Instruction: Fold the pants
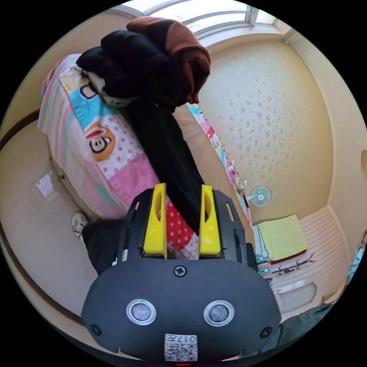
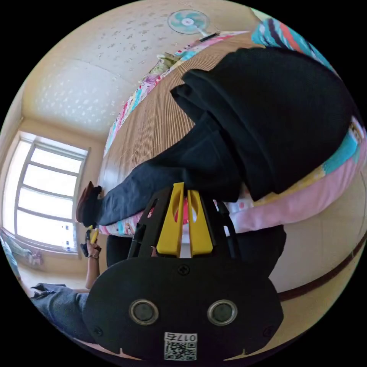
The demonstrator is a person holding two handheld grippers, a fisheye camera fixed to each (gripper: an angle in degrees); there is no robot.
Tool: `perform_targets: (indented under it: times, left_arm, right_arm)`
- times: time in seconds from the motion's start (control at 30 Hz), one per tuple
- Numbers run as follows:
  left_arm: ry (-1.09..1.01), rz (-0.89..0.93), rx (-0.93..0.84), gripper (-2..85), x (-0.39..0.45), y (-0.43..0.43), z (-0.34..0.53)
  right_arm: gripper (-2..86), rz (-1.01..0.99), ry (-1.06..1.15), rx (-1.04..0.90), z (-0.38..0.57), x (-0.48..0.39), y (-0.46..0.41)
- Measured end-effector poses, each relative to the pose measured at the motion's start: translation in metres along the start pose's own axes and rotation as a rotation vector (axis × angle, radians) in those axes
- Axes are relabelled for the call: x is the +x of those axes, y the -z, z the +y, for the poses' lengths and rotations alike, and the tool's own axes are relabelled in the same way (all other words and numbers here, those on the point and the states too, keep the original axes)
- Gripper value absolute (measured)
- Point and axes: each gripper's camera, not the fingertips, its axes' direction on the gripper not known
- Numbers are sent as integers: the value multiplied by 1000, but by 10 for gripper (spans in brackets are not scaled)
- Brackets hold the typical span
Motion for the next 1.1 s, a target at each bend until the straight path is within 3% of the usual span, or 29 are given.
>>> perform_targets:
  times: [0.07,0.2,0.3,0.43,0.5,0.67,0.83,0.97,1.1]
  left_arm:
    - [-9,-72,0,138,-8,-16,-26]
    - [42,-71,-53,161,-20,-52,-52]
    - [114,-40,-113,111,-20,-78,-54]
    - [133,61,-17,52,17,-70,-48]
    - [71,116,9,50,52,-65,-48]
    - [-413,195,6,50,199,-64,-3]
    - [-751,300,-258,57,271,-130,101]
    - [-777,267,-611,83,259,-212,185]
    - [-600,318,-488,82,211,-196,185]
  right_arm:
    - [10,-181,-68,116,25,27,15]
    - [11,-203,-117,196,48,38,37]
    - [7,-181,-123,215,55,38,51]
    - [4,-189,-123,265,56,32,69]
    - [4,-210,-116,282,53,28,73]
    - [4,-236,-60,244,36,9,61]
    - [6,-277,-18,198,30,-3,33]
    - [11,-342,6,86,21,-13,-4]
    - [22,-391,69,-21,12,-31,-26]
